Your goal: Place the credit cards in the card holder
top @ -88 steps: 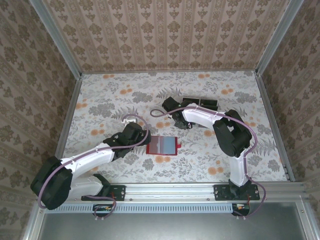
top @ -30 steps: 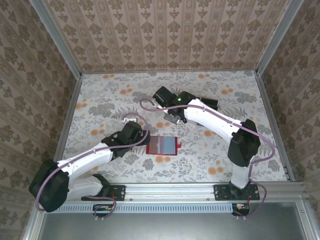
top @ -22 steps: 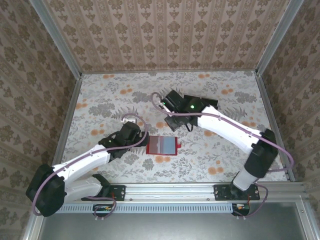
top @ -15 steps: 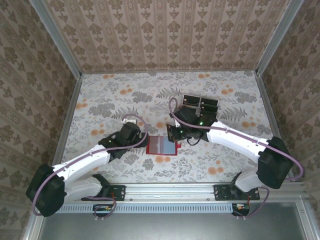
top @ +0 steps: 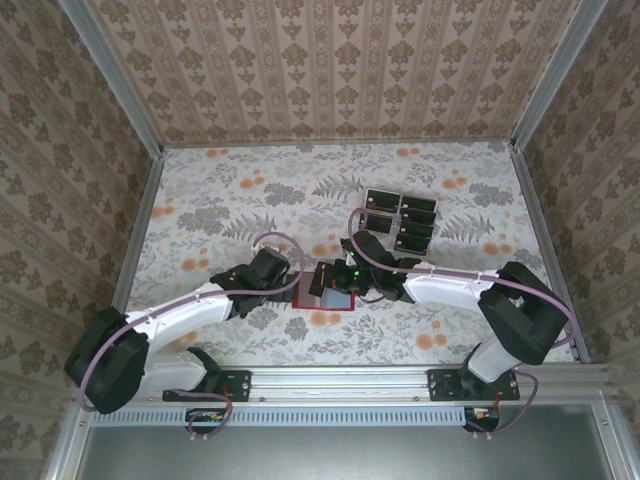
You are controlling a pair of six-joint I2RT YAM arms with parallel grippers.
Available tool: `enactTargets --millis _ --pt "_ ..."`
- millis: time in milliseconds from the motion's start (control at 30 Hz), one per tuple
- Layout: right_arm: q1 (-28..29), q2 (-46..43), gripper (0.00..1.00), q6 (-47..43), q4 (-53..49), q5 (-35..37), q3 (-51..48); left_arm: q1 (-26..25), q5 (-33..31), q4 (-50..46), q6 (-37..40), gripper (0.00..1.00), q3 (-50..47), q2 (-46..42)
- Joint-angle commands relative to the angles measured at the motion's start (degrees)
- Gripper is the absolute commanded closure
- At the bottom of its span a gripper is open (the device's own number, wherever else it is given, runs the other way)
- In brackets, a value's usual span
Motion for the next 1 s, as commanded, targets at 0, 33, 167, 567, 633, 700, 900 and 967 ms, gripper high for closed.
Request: enactTargets --millis 0,33,167,567,633,700,900,967 --pt "-0.05 1.28 1.00 1.84 5.19 -2.06 -1.06 -0.62 -0.67 -0.51 1.42 0.00 2.43 1.41" --pt "-0.22 1.17 1.00 1.61 5.22 -2.01 -1.46 -0.64 -0.67 -0.51 1.52 0.00 2.72 1.78" --pt "-1.25 -0.57 1.00 0.55 6.64 -2.42 -4.12 -1.33 -0.68 -0.36 1.92 0.00 3.69 2.80" --pt "-4.95 -4.87 1.00 -4.68 4.52 -5.50 -9.05 -3.42 -0.24 0.22 2.93 0.00 5.93 4.33" --pt "-5.64 -3.84 1.00 -5.28 4.70 -6.48 -8.84 -3.60 -0.11 0.34 2.83 0.00 6.27 5.36" --pt "-6.37 -2.69 1.00 -5.82 5.10 -7.41 -8.72 -3.66 0.25 0.61 2.58 0.00 6.46 6.50" --pt "-8.31 0.15 1.00 -7.65 4.87 -9.04 -9.17 -3.65 0.36 1.31 1.75 0.00 6.42 9.25" --pt "-8.67 0.42 1.00 -7.97 4.65 -9.13 -9.44 -3.71 0.34 1.29 1.73 0.00 6.68 9.63"
